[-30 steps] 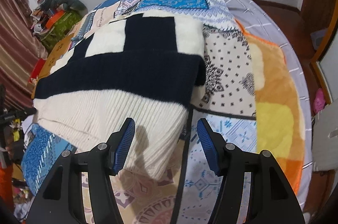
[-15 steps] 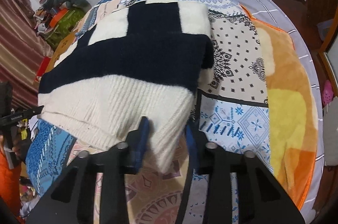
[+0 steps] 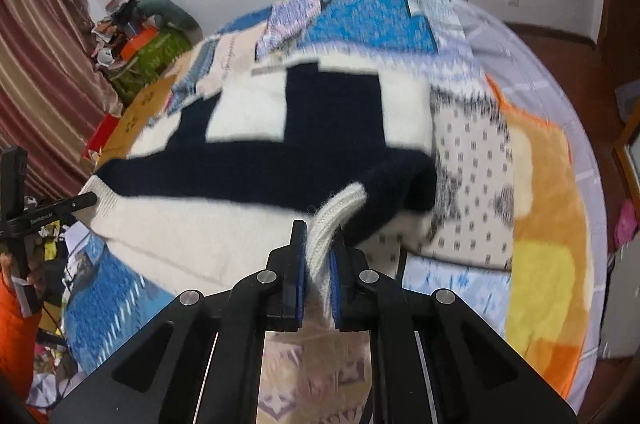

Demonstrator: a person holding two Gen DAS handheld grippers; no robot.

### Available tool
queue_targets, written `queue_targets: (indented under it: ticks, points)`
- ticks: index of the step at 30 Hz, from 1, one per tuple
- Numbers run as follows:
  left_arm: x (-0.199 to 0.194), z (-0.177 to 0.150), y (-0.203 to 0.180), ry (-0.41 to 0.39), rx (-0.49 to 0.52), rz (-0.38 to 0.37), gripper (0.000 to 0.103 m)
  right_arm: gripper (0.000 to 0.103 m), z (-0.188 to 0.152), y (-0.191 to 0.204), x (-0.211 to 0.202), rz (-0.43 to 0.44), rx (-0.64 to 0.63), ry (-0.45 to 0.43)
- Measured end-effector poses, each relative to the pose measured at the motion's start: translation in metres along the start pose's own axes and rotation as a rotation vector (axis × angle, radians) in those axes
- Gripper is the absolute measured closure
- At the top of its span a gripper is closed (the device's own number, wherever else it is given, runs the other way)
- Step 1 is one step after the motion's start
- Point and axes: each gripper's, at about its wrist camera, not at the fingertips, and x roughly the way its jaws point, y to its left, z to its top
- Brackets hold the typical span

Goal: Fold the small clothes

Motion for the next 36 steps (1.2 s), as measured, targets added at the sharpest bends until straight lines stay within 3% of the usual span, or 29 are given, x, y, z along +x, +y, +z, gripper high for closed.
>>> queue_targets:
  ticks: [6,14,23,36]
  points:
    - [-0.009,0.042,0.002,-0.077,-0.018,0.014,0.095,0.094,0.034,0.006,-0.005,-0.022,-0.046,-0.062]
    - [-0.001,0.09,0.008,-0.15,-0.041,0.087,0.095,0.095,0.077,-0.004,0.007,-0.055,-0.028,-0.106]
    - [0.043,0.13,0.033,-0.119,-0.114,0.14,0.095,0.095,0.117,-0.029,0.041,-0.08,0.036,-0.113]
    - [0.116,0.153,0.059,-0.029,-0.166,0.194,0.096,0.094,0.134,-0.053,0.095,-0.057,0.098,-0.031]
